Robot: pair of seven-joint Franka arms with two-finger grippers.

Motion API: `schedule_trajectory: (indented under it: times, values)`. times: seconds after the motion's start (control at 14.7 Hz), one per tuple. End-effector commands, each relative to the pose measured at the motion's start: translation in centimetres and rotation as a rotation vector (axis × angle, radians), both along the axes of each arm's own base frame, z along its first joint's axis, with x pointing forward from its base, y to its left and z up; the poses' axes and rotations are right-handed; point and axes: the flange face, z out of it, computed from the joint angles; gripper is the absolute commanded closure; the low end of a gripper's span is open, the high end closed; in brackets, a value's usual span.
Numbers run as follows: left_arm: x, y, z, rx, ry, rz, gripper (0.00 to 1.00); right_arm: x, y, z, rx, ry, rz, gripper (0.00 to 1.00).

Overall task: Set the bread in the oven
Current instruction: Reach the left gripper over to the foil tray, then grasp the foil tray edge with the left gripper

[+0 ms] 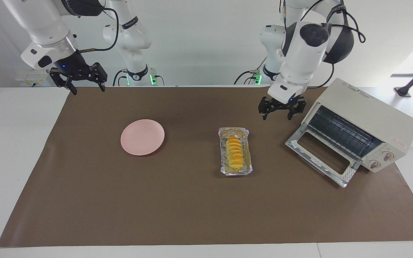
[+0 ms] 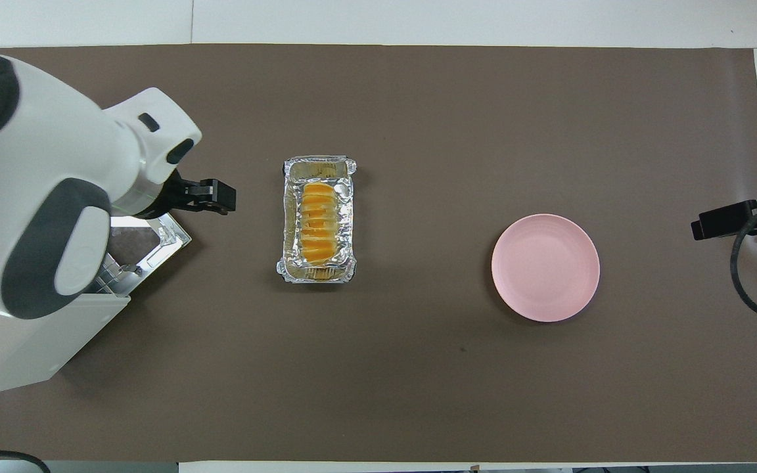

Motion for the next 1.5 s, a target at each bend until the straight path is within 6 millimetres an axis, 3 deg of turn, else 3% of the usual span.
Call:
schedule_trajectory:
  times: [0.0,0.14,0.34,0.48,0.75,1.02,1.36,1.43]
  values:
    - [0.4,-7.6,-4.0,-0.004,0.002,0.034,0.00,0.0,-0.4,0.2,-0.016,-0.009,0.007,0.00]
    - [-0.6,-12.1,-6.7,0.000,0.001,0.039,0.00,-0.3,-0.6,0.3,-0.015,0.002,0.009,0.00]
    - [-1.8,-17.1,-11.7,0.049,0.045,0.038,0.00,-0.4,-0.2,0.2,-0.013,0.017,0.015,0.00]
    - [-1.5,-17.8,-13.9,0.065,0.058,0.040,0.03,-0.5,-0.2,0.3,-0.013,0.015,0.015,0.00]
    - [-1.6,-18.3,-16.3,0.103,0.060,0.020,0.13,-0.4,-0.2,0.2,-0.015,0.017,0.015,0.00]
    - [-1.1,-18.5,-16.6,0.102,0.039,0.013,0.31,-0.5,-0.2,0.3,-0.013,0.015,0.015,0.00]
    - [-0.2,-18.7,-18.7,0.143,0.024,-0.003,0.35,-0.5,-0.2,0.2,-0.015,0.018,0.015,0.00]
    - [-0.2,-18.7,-18.8,0.146,0.028,-0.003,0.41,-0.4,-0.2,0.2,-0.013,0.017,0.015,0.00]
